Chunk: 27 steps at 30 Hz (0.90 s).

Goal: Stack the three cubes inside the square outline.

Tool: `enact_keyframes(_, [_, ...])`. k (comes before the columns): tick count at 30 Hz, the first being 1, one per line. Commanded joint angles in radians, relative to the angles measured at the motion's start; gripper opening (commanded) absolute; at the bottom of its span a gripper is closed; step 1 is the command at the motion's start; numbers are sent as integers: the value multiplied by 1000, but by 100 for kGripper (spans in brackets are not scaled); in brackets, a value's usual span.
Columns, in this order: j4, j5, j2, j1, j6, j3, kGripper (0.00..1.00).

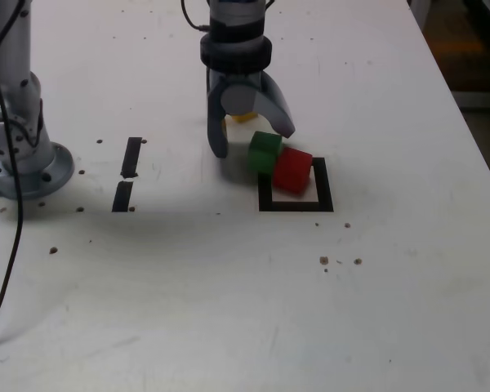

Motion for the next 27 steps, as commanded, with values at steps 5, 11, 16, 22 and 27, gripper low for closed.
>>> enact_keyframes(5, [-30,0,11,-8,-3,1,82])
enact_keyframes(11, [-40,1,24,-13,-6,-5,80])
enact_keyframes(16, [-40,9,25,-14,-18,-2,72])
enact_keyframes(22, [-39,31,22,-13,-40,2,59])
enact_keyframes(27, [-40,49,17,-13,-54,2,41])
